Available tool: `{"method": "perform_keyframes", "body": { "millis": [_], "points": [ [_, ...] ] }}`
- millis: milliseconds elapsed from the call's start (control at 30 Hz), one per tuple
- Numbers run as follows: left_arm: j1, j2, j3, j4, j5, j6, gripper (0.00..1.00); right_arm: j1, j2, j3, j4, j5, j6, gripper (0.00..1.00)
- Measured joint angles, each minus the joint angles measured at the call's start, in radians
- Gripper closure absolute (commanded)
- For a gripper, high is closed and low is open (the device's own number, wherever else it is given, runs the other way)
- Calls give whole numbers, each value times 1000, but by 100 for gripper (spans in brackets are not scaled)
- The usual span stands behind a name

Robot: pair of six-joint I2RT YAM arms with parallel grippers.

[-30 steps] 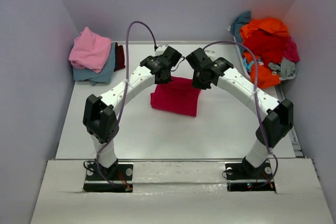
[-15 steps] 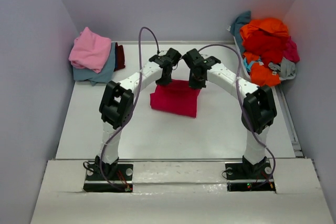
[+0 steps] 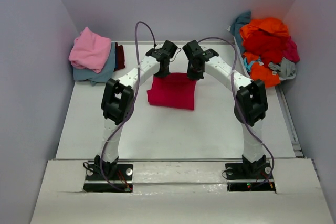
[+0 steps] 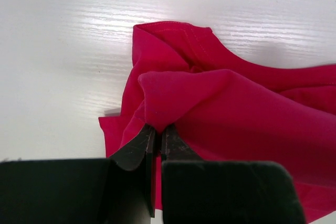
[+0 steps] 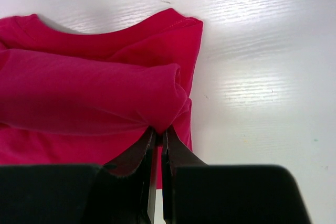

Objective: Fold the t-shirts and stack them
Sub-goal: Fold the long partially folded tshirt into a neat square

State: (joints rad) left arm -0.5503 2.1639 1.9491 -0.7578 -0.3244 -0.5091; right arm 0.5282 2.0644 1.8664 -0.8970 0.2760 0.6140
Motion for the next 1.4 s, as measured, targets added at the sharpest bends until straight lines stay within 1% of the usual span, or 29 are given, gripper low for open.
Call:
{"method": "perform_keyframes", "body": {
  "millis": [33, 100, 133, 167, 233, 267, 300, 333, 367, 400, 533, 833, 1067, 1233, 1400],
  "points": [
    [0, 0, 0, -1, -1, 0, 94, -5, 14, 17, 0, -1, -5, 93],
    [0, 3, 0, -1, -3, 1, 93, -11, 39, 38, 0, -6, -15, 90],
    [0, 5, 0, -1, -3, 1, 82, -14, 51, 47, 0, -8, -20, 87],
    [0, 8, 2, -2, -5, 1, 73, -16, 66, 59, 0, -12, -26, 72],
    [1, 15, 2, -2, -10, 2, 55, -18, 90, 76, 0, -17, -31, 58],
    [1, 21, 2, -4, -18, -2, 39, -20, 114, 90, 0, -21, -45, 43],
    [1, 22, 2, -6, -23, 3, 32, -21, 124, 96, -2, -23, -48, 37],
    [2, 26, 2, -11, -32, 6, 21, -23, 140, 100, -1, -23, -49, 33],
    [3, 26, 2, -14, -39, -1, 18, -23, 144, 100, -1, -25, -60, 25],
    [3, 26, 2, -16, -50, 3, 17, -24, 151, 100, -3, -27, -61, 23],
    [6, 26, -5, -13, -86, -4, 17, -25, 146, 101, -3, -26, -74, 21],
    [8, 1, -23, -18, -106, -5, 17, -25, 98, 106, -34, -22, -73, 21],
    [7, -108, -104, -34, -95, -5, 17, -25, 11, 107, -79, -49, -61, 26],
    [7, -151, -115, -56, -86, -6, 17, -25, 0, 98, -108, -92, -56, 30],
    [7, -171, -166, -66, -68, -6, 17, -25, 4, 65, -119, -120, -48, 33]
  ]
}}
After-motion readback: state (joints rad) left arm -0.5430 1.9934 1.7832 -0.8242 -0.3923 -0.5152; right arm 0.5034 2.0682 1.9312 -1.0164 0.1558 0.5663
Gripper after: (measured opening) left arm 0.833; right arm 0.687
